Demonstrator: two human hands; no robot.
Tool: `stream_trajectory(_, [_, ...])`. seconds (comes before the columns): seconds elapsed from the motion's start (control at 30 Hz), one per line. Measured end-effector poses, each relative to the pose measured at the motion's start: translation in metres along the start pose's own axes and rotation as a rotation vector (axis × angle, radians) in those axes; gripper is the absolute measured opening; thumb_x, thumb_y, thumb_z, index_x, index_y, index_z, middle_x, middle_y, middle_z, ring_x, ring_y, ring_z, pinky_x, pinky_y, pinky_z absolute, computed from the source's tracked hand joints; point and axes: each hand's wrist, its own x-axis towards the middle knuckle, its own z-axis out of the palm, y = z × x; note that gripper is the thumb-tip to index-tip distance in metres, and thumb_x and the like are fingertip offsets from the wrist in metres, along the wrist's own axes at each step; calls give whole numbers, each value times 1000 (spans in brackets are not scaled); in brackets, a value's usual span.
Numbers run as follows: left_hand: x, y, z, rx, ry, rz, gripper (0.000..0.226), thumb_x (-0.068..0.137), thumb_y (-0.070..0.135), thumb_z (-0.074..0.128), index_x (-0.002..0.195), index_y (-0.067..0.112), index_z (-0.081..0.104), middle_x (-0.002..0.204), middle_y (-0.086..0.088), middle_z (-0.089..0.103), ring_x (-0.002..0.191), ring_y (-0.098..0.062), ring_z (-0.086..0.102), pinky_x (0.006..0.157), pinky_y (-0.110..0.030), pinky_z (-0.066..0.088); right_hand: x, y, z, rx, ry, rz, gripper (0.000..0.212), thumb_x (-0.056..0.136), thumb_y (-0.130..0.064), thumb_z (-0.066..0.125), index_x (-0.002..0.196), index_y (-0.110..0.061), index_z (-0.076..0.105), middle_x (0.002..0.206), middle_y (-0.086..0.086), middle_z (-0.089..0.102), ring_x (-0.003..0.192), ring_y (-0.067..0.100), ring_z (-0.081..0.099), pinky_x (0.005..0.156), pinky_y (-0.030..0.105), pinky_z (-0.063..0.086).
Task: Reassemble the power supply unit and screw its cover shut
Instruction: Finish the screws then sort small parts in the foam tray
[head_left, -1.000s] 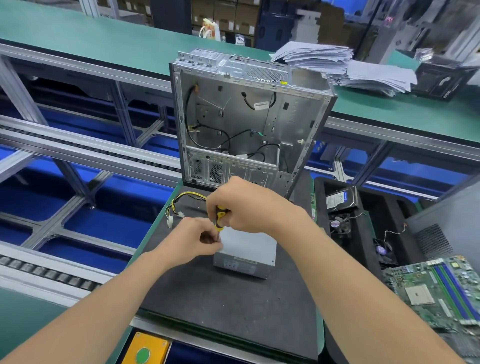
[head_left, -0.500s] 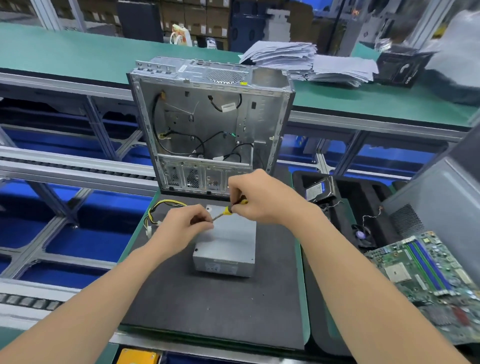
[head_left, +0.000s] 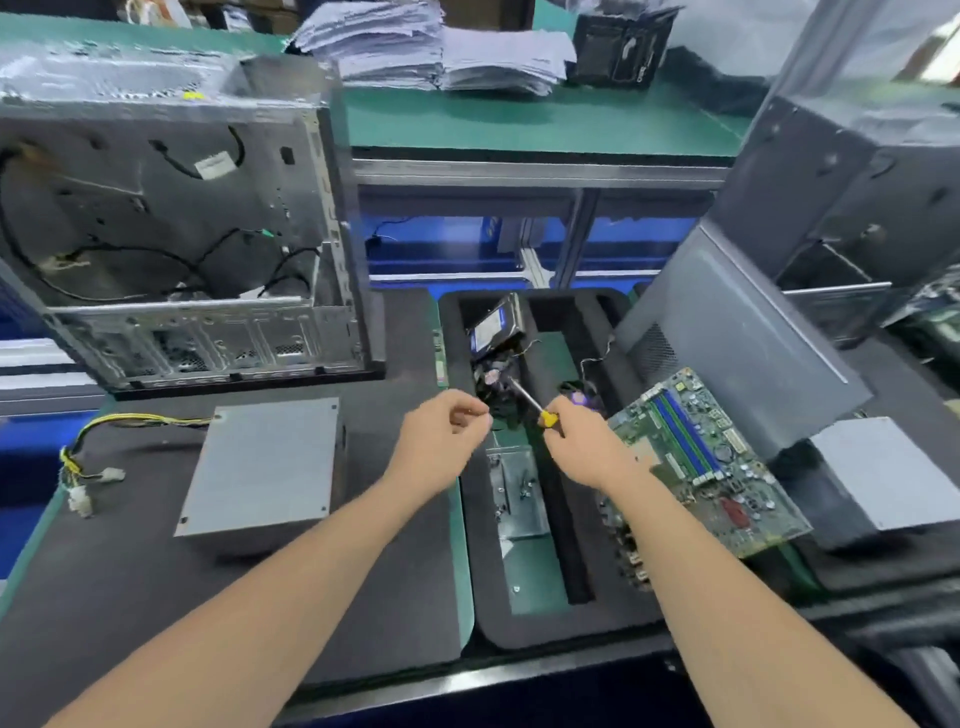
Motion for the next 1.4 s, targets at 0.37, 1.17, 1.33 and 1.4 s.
stream_trajectory(0.37, [4, -62, 62, 446, -10, 176, 16, 100, 36, 63, 109, 38, 76, 137, 13, 56, 135, -6, 42, 103, -35, 24, -9, 44, 55, 338, 192, -6, 23, 103, -24, 62, 126, -17, 61, 93, -4, 62, 87, 18, 58, 72, 31, 39])
stream_trajectory(1.17, [41, -83, 15, 5, 199, -123, 17, 101, 25, 57, 99, 31, 74, 59, 4, 65, 51, -13, 62, 55, -26, 56, 53, 2, 89, -330, -721, 56, 37, 100, 2, 49, 134, -2, 63, 132, 15, 66, 114, 33, 67, 100, 38, 56])
stream_trajectory(1.33, [41, -84, 13, -6, 198, -119, 18, 101, 25, 57, 97, 31, 74, 61, 3, 66, 52, -11, 63, 57, -23, 56, 54, 7, 86, -224, -601, 100, 37, 102, 0, 48, 134, -6, 66, 136, 10, 65, 122, 28, 64, 106, 36, 51])
stream_trajectory(1.4, [41, -85, 13, -10, 197, -121, 17, 101, 26, 57, 98, 30, 74, 62, 3, 67, 52, -11, 63, 59, -26, 58, 53, 9, 87, -184, -572, 137, 38, 101, 2, 48, 133, -6, 66, 134, 13, 65, 118, 29, 65, 104, 36, 53])
